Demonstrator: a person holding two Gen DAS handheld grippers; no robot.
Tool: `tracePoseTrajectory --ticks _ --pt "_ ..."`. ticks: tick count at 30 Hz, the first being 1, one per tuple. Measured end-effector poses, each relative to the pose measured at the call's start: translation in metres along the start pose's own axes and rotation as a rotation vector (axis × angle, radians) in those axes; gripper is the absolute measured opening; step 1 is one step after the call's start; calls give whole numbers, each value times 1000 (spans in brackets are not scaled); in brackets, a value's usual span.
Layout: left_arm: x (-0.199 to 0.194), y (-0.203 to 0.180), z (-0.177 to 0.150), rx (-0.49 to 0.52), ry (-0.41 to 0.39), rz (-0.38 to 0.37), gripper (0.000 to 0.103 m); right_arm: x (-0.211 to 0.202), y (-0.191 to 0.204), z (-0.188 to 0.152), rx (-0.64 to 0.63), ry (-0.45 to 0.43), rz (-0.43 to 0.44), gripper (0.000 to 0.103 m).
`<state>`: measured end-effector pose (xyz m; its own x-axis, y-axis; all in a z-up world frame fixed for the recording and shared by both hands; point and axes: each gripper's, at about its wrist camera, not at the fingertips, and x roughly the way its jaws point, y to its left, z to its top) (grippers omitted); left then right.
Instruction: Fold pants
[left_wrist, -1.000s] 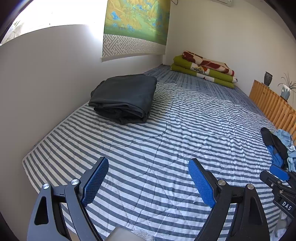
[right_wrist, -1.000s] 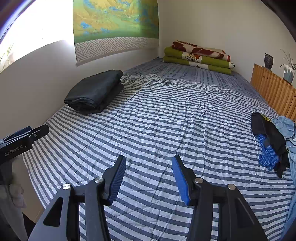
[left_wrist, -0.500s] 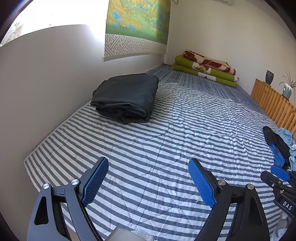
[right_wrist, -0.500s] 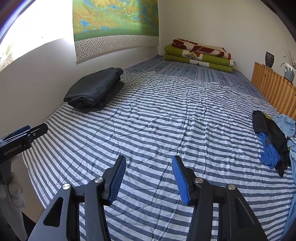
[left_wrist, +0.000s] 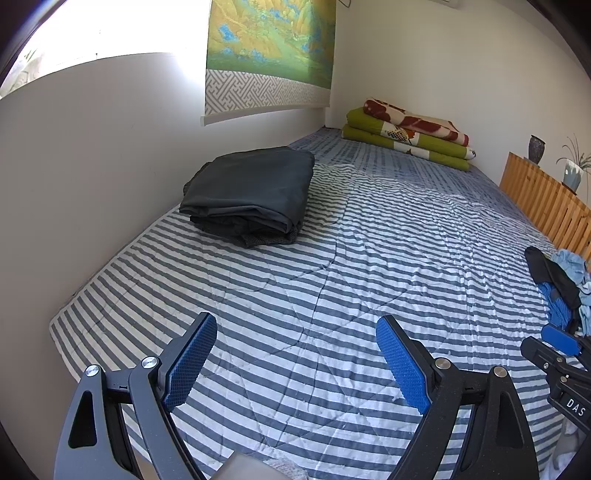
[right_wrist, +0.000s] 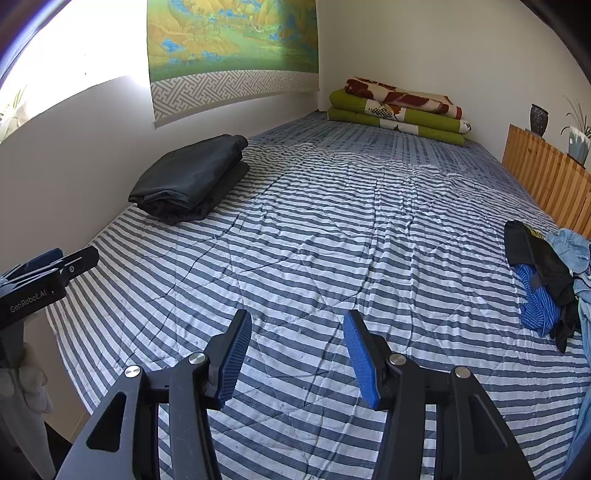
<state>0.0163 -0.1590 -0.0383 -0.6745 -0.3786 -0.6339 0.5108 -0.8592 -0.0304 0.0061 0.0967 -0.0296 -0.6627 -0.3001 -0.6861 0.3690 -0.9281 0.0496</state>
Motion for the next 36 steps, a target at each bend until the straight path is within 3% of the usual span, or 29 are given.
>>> tracePoseTrajectory --ticks 36 --pt "1 -4 -1 17 -1 -3 90 -1 -2 0 5 -4 -11 48"
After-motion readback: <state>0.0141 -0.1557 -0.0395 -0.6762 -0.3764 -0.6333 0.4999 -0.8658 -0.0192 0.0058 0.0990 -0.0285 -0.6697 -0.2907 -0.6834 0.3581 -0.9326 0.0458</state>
